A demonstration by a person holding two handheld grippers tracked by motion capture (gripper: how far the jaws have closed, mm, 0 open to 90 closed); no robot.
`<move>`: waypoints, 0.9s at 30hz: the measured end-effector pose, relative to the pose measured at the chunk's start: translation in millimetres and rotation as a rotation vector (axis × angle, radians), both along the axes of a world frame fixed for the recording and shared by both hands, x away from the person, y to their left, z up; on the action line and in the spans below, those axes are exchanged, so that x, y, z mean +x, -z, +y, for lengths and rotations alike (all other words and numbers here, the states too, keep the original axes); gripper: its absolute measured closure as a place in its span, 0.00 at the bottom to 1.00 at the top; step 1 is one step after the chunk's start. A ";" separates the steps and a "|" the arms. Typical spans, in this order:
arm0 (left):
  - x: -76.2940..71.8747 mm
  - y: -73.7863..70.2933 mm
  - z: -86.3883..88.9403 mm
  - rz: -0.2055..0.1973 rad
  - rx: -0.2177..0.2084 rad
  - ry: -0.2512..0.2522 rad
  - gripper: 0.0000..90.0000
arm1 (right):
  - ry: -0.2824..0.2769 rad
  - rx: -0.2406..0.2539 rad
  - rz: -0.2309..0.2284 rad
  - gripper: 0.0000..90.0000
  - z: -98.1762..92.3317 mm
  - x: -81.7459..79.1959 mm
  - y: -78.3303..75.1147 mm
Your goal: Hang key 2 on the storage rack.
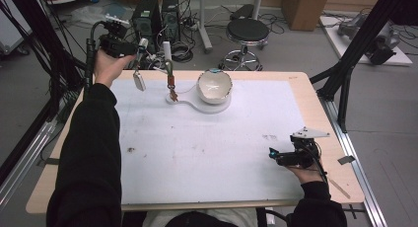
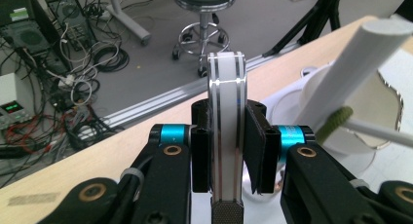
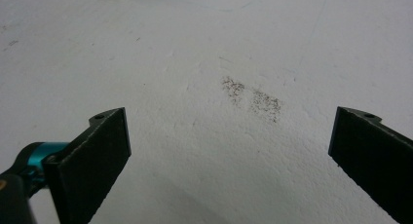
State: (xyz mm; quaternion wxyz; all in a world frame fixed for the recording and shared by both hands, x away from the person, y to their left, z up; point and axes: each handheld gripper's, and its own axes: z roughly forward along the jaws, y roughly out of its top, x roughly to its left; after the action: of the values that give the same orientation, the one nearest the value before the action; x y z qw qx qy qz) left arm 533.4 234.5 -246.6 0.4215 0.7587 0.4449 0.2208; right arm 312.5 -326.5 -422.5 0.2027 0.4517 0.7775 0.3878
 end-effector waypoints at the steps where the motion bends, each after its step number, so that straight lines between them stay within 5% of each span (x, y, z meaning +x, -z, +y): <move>1: 1.9 1.7 -1.1 0.001 -0.001 -0.007 0.83 | 0.001 -0.001 -0.001 0.01 0.1 -0.1 0.2; 22: 6.7 8.4 -31.6 -0.101 -0.086 -0.029 0.83 | 0.008 0.001 0.006 0.01 -3.3 -1.7 2.0; 27: 5.3 7.9 -37.6 -0.127 -0.070 -0.035 0.83 | 0.008 -0.003 0.005 0.01 -3.2 -0.8 2.7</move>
State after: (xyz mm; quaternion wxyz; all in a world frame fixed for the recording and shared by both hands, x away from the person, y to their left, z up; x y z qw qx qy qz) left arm 538.7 196.9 -254.5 0.4711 0.7203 0.4379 0.2600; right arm 311.7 -329.7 -425.2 0.2031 0.4555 0.7768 0.3845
